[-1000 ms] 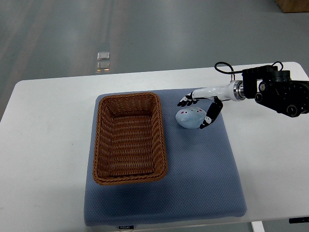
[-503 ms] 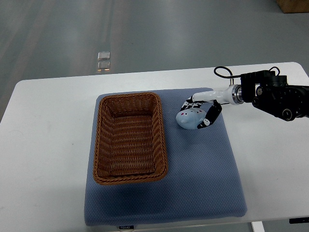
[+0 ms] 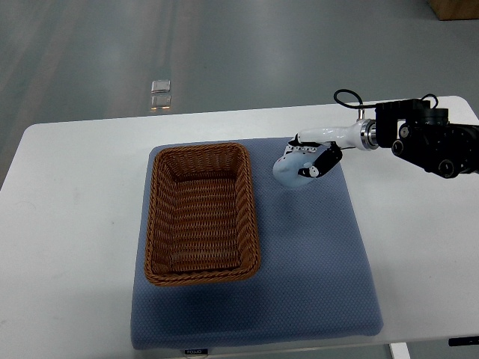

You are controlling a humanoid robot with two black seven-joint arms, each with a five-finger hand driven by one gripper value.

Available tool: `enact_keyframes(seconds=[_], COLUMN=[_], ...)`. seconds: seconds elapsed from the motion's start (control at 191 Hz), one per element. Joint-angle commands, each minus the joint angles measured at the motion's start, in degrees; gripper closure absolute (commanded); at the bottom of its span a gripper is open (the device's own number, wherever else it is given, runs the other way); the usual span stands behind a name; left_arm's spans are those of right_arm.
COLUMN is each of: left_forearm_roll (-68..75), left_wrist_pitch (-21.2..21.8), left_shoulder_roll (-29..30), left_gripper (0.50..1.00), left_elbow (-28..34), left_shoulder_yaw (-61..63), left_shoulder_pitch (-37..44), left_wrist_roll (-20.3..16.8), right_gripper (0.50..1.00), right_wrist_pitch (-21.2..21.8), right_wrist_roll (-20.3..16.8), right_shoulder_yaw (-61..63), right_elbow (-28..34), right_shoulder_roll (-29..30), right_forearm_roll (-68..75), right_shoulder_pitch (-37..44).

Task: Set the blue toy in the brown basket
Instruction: 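Lift the toy with the right hand and carry it over the basket, then open the right hand to drop the toy into the basket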

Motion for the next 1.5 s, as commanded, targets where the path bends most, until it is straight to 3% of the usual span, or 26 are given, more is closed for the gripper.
enact_keyframes(seconds=[0.0,0.188,0.513,0.597,0.827,0.874,0.984,1.225,1.492], left_forearm_roll=[0.0,0.0,0.0,0.0,0.0,0.0,0.0,0.1,0.0], left_wrist_pitch=[0.0,0.0,0.1,0.1,0.1,0.0,0.1,0.0,0.1], left_shoulder_roll=[0.0,0.0,0.0,0.0,0.0,0.0,0.0,0.0,0.0], left_gripper=[0.500,0.500,0.500,0.500,0.500,0.500,0.500,0.500,0.500], left_elbow=[0.0,0.0,0.0,0.0,0.0,0.0,0.0,0.0,0.0], left_shoulder_yaw=[0.0,0.0,-0.1,-0.1,-0.1,-0.1,-0.1,0.0,-0.1], left_shoulder_pitch=[0.0,-0.1,0.1,0.1,0.2,0.1,0.1,0.2,0.2], left_wrist_roll=[0.0,0.0,0.0,0.0,0.0,0.0,0.0,0.0,0.0], right_gripper=[1.000,1.000,0.983,0.957,0.771,0.705,0.603,0.593,0.595], right_wrist_pitch=[0.3,-0.1,-0.1,-0.1,0.1,0.1,0.1,-0.6,-3.7], right_wrist_roll=[0.2,0.5,0.6,0.5,0.4,0.3,0.1,0.1,-1.8], right_shoulder_yaw=[2.3,2.4,1.7,1.5,1.5,1.5,1.5,2.8,10.8], right_elbow=[0.7,2.5,1.6,-0.2,-2.1,-2.3,-2.5,-2.6,-4.8], right_shoulder_roll=[-1.4,0.2,14.5,17.0,18.7,18.8,18.6,16.1,11.1], right_forearm_roll=[0.4,0.4,0.2,0.2,-0.4,-0.3,0.2,1.0,15.8], right_shoulder_pitch=[1.7,6.2,9.0,8.7,7.0,6.7,5.6,4.3,0.4])
